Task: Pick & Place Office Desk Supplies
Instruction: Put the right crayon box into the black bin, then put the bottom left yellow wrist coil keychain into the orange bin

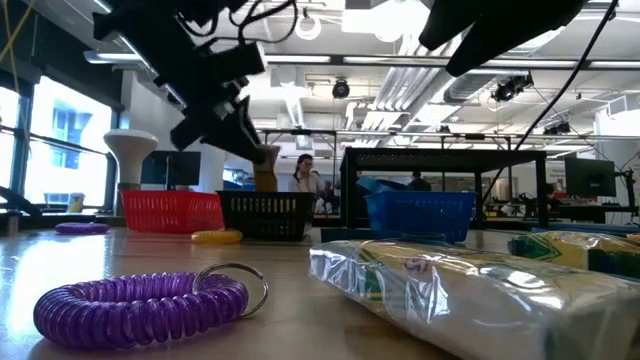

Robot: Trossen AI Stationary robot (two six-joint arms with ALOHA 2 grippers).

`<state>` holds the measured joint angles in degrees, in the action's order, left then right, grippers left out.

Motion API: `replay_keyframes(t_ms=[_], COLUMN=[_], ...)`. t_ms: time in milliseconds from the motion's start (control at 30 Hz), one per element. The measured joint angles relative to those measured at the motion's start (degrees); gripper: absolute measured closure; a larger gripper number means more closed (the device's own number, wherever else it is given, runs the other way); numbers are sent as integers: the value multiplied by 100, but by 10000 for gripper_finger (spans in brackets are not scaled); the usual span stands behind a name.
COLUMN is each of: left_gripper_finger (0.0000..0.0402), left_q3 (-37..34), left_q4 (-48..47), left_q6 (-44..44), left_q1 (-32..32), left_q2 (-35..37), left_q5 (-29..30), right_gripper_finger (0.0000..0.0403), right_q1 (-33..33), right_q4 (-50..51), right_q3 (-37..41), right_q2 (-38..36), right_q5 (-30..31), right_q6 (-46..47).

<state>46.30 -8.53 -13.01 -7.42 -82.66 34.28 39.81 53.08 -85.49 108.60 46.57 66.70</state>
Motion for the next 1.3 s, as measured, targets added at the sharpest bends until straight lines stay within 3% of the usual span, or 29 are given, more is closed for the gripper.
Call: replay_keyframes(t_ms=[200,400,500,733,933,1167,1233,1300], left_gripper_finger=[260,208,203,202,202,202,202,202], left_q3=[-2,-4,-2,-2,-2,2,-2,0], left_q4=[303,468,599,741,681,362,24,-382], left_q6=[-305,-961,-1321,-1310,-1545,-691,-233,433], left_q1=[-45,-372,-699,-1615,-2580,-3339,-3495,-3574], left_q2=[-339,-292,-261,-257,-257,-159,-73,67], left_q5=[269,1973,2744,3605,5475,5165,4813,4024], right_gripper_finger=[96,96,96,96,96,96,96,96], right_q1=[11,9,9,75,117,72,45,7], right_q4=[-44,-72,-72,-98,-100,-76,-75,-74], right_q3=[1,2,2,2,2,2,2,2], right_q2=[4,4,4,4,4,4,4,4], right_q5=[-14,-20,-20,-12,-10,7,12,17], right_q6=[251,253,253,271,267,-143,-241,-352])
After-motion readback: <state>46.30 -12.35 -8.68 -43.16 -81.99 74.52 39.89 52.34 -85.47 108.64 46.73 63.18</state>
